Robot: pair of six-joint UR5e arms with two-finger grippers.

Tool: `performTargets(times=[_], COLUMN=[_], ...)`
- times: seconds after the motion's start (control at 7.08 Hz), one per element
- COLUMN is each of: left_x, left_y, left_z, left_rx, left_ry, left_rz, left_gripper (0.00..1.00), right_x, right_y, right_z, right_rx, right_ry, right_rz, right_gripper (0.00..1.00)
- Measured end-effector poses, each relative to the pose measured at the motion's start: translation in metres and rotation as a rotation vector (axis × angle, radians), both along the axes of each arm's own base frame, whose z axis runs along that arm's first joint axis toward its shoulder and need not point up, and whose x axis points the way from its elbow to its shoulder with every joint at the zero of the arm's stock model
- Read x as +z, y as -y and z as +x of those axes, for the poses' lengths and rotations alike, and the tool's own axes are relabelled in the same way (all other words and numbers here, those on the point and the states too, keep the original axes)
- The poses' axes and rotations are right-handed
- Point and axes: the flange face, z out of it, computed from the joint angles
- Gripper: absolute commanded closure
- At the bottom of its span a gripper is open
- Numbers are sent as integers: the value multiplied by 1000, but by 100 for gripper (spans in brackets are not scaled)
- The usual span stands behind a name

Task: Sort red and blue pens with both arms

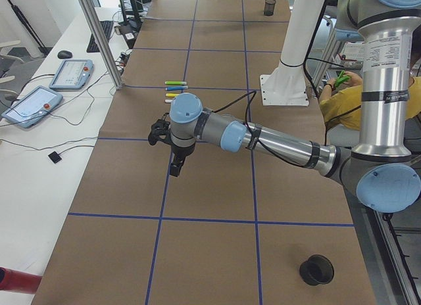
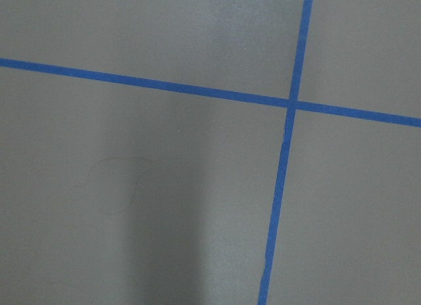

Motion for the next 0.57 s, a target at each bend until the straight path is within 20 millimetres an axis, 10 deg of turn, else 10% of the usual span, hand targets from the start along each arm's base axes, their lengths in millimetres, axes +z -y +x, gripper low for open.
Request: performTargets(times=[0.57], left_x=[-22], left_y=[4], left_z=[43], left_rx=[41], left_ry=[-88], left_rz=[67], left_gripper=[0], right_x=[-11], right_y=[14], right_z=[-1], right_rx=[26], right_ry=[-1], right_rz=[93], right_gripper=[0])
